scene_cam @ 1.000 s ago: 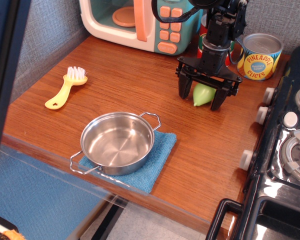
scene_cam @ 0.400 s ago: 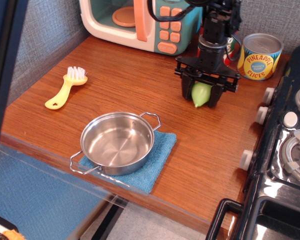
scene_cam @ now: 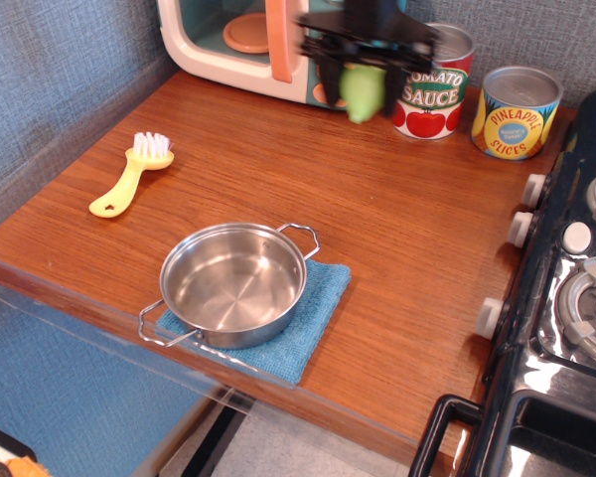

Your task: Pick green ball and put it on the vessel

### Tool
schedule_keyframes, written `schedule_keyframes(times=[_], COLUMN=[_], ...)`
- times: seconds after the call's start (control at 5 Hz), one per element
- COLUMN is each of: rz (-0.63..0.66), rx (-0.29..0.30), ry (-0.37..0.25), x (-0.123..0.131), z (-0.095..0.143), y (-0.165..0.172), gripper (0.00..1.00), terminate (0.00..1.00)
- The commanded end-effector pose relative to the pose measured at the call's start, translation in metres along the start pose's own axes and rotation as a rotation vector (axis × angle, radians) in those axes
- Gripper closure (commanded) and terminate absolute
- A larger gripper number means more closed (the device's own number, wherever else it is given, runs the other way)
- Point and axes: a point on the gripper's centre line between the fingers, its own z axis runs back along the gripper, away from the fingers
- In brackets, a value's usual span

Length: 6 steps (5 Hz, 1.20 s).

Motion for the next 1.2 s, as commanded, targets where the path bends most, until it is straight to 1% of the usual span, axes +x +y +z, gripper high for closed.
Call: schedule_keyframes(times=[0.0,0.2,0.4,0.6,0.8,1.0], rz=[0.146,0.151,0.079,0.026,0.002,-0.035], rx=[0.077,0.033,0.020,0.054,0.124,0.104], ry=[-0.039,0.016,0.051,0.081,0.120,0.137], x=[-0.065,-0.101,-0.114,-0.124,-0.128,-0.131], z=[0.043,0.031,0.016,0.003,-0.016,-0.027], y=[0.102,0.129,0.125,0.121,0.121,0.132], gripper=[1.00,1.00,1.00,1.00,1.00,1.00], terminate=[0.00,0.00,0.00,0.00,0.00,0.00])
